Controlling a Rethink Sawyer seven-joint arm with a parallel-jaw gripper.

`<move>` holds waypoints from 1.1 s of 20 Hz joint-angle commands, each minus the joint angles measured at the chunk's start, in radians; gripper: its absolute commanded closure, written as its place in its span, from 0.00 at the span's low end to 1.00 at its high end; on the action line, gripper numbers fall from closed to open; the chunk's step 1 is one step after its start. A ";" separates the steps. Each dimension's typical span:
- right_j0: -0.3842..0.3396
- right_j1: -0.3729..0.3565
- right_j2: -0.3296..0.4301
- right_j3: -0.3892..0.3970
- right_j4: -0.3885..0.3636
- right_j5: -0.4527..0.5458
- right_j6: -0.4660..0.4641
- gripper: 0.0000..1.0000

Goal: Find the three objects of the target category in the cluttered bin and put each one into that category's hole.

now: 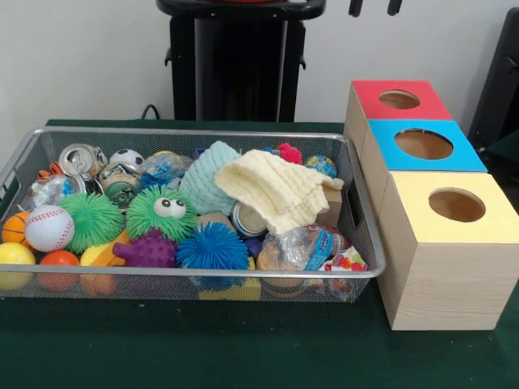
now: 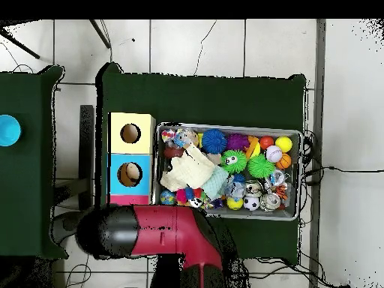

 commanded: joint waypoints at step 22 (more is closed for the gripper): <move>-0.094 0.220 0.067 -0.241 -0.033 0.003 0.058 0.00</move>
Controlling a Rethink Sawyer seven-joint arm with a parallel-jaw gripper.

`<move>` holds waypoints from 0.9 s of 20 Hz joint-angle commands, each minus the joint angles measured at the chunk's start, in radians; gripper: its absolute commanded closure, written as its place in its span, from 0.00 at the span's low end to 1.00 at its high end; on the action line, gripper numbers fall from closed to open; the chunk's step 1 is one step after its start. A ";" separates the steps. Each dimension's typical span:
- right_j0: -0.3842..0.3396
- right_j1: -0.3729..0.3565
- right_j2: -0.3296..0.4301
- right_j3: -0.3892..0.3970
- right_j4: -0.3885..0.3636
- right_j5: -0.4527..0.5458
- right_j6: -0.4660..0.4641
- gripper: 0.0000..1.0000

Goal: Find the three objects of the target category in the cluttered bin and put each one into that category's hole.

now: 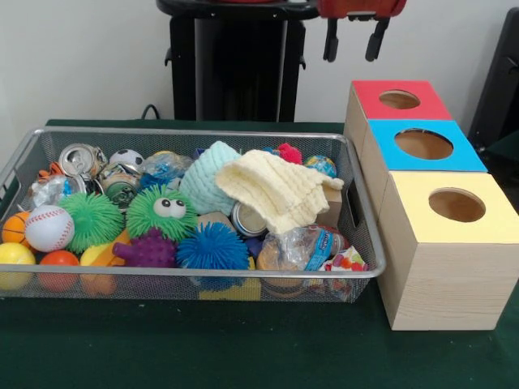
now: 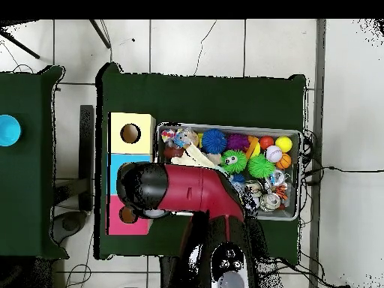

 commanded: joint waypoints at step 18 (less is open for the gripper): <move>0.122 0.073 -0.166 -0.112 0.034 0.034 0.547 0.00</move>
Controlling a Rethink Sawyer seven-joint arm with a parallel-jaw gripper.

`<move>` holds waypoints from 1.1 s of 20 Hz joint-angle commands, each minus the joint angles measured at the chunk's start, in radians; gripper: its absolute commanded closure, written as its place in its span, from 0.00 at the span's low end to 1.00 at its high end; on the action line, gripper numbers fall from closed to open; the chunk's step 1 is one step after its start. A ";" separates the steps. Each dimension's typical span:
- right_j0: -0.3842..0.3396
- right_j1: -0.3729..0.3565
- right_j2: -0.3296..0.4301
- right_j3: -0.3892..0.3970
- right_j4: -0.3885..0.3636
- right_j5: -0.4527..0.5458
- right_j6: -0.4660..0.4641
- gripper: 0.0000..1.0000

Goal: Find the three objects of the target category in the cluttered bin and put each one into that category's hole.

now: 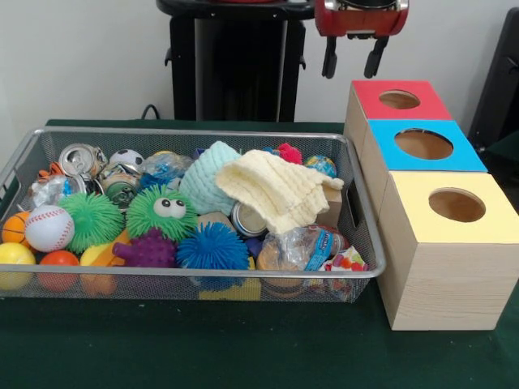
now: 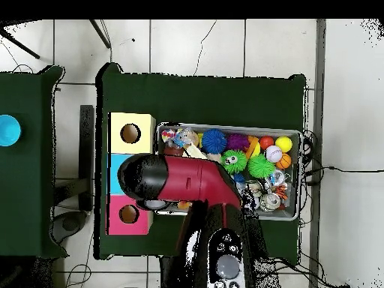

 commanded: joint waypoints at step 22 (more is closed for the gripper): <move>0.135 0.002 -0.222 -0.228 -0.061 0.295 0.558 0.00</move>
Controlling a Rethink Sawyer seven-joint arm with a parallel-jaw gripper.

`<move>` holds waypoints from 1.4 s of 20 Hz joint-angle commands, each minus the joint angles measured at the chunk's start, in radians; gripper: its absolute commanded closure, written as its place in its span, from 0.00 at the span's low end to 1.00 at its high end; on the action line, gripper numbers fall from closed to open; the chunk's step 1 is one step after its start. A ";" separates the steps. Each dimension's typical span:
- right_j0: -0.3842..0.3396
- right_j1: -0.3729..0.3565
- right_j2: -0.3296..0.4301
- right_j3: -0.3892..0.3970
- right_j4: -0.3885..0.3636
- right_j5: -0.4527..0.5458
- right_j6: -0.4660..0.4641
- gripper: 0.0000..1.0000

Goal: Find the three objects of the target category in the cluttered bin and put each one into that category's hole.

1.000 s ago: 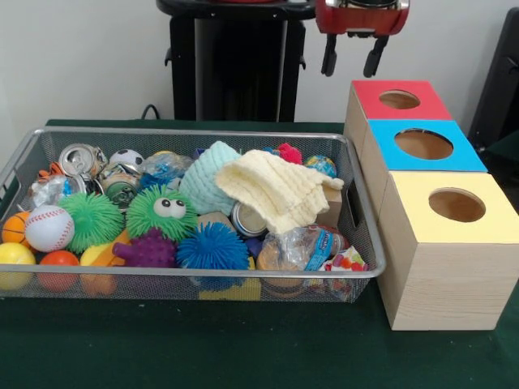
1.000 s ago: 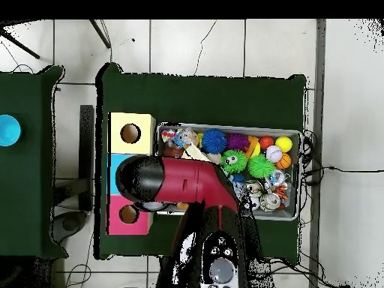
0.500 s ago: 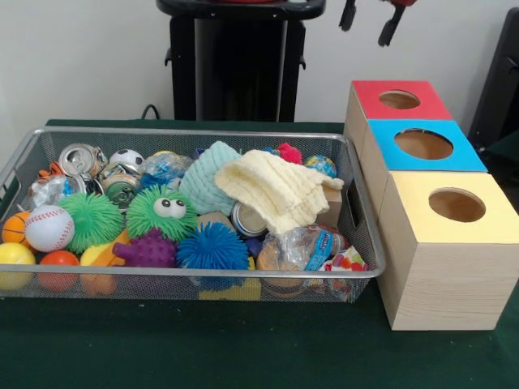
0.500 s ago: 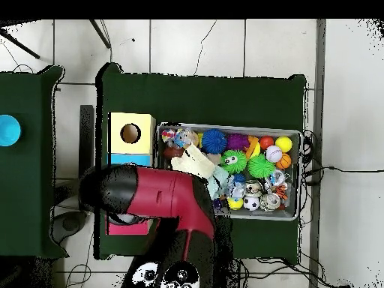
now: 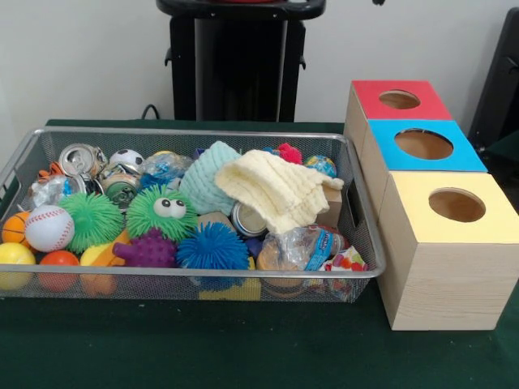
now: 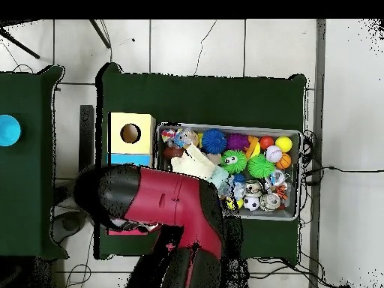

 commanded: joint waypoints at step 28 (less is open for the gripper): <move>-0.150 0.152 0.223 -0.197 -0.101 -0.043 0.031 0.00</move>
